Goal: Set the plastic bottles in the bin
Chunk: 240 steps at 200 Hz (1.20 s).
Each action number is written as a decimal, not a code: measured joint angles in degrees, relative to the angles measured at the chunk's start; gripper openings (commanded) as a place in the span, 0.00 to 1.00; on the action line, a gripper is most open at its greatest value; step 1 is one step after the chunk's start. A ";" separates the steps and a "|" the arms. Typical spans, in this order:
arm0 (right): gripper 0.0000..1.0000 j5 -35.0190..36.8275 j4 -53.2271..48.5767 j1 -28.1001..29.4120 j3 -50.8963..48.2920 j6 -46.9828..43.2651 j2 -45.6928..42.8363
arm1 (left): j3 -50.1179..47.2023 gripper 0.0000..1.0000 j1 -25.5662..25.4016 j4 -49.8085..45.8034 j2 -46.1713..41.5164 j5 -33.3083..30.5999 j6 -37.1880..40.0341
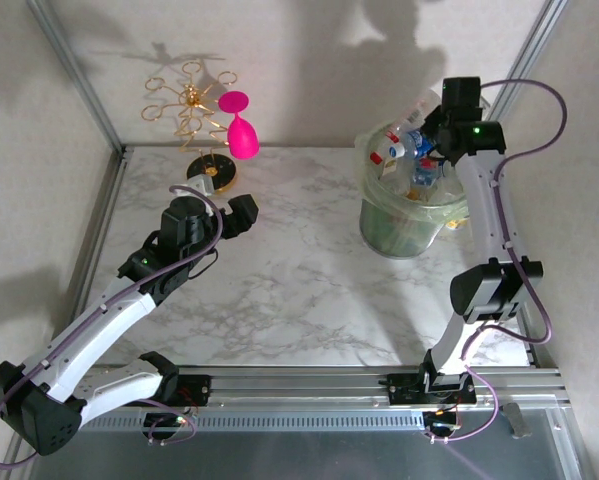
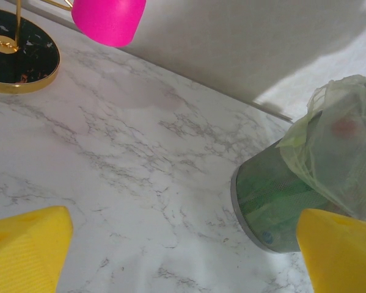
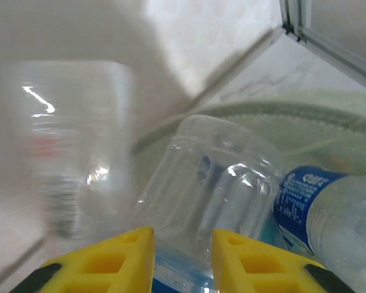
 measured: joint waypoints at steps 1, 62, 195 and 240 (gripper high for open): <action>0.29 0.00 0.17 -0.02 -0.13 0.00 0.00 | 0.00 0.94 0.00 0.00 0.00 0.00 0.00; 0.28 0.96 5.97 -0.04 -3.74 -0.66 -0.48 | 0.00 0.94 0.00 0.00 -0.02 0.02 0.00; 0.28 17.49 12.07 4.90 -11.63 -9.88 -3.67 | 0.00 0.94 0.00 -0.02 -0.17 0.02 0.00; 0.36 16.13 3.82 4.83 -6.19 -10.27 -3.74 | 0.00 0.94 0.00 -0.02 -0.17 0.02 0.00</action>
